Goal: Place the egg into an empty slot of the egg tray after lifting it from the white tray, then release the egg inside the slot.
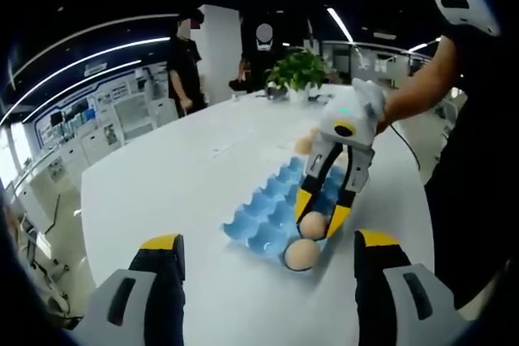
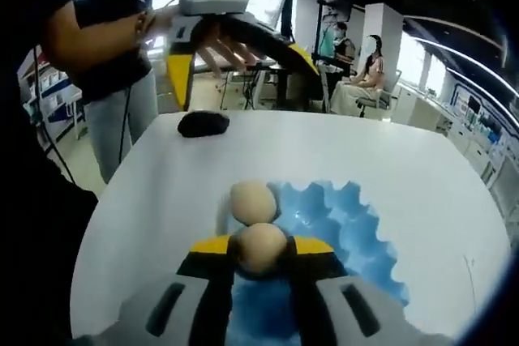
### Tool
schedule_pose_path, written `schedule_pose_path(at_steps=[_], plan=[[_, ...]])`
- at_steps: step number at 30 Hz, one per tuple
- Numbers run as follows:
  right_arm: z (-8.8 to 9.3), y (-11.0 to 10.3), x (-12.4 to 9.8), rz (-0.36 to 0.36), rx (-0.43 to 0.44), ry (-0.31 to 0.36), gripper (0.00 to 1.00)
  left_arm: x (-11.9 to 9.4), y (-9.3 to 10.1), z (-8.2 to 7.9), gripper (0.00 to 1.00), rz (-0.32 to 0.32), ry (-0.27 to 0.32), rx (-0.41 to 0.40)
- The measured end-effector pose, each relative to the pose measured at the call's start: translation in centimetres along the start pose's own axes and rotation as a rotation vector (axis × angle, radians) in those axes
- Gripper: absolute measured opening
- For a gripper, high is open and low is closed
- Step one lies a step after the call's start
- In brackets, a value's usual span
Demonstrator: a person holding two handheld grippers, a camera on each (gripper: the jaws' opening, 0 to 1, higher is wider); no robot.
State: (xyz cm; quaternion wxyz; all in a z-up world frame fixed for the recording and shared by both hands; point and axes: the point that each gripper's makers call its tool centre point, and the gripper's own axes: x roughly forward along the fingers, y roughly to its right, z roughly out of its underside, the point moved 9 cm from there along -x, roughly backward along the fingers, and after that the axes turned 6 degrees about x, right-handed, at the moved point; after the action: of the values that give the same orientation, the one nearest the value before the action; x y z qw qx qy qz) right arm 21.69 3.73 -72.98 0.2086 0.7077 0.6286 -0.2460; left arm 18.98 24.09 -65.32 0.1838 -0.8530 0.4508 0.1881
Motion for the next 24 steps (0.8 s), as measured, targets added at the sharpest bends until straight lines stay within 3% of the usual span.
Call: schedule_pose_path(at_steps=[6, 17, 24], plan=[[0.0, -0.3, -0.6, 0.008, 0.021, 0.004, 0.35, -0.1, 0.0, -0.1, 0.87, -0.002, 0.003, 0.003], [-0.1, -0.4, -3.0, 0.058, 0.018, 0.088, 0.36, 0.1, 0.2, -0.3, 0.86, 0.001, 0.004, 0.005], [0.4, -0.3, -3.9, 0.083, 0.012, 0.084, 0.35, 0.1, 0.1, -0.1, 0.86, -0.002, 0.000, 0.006]])
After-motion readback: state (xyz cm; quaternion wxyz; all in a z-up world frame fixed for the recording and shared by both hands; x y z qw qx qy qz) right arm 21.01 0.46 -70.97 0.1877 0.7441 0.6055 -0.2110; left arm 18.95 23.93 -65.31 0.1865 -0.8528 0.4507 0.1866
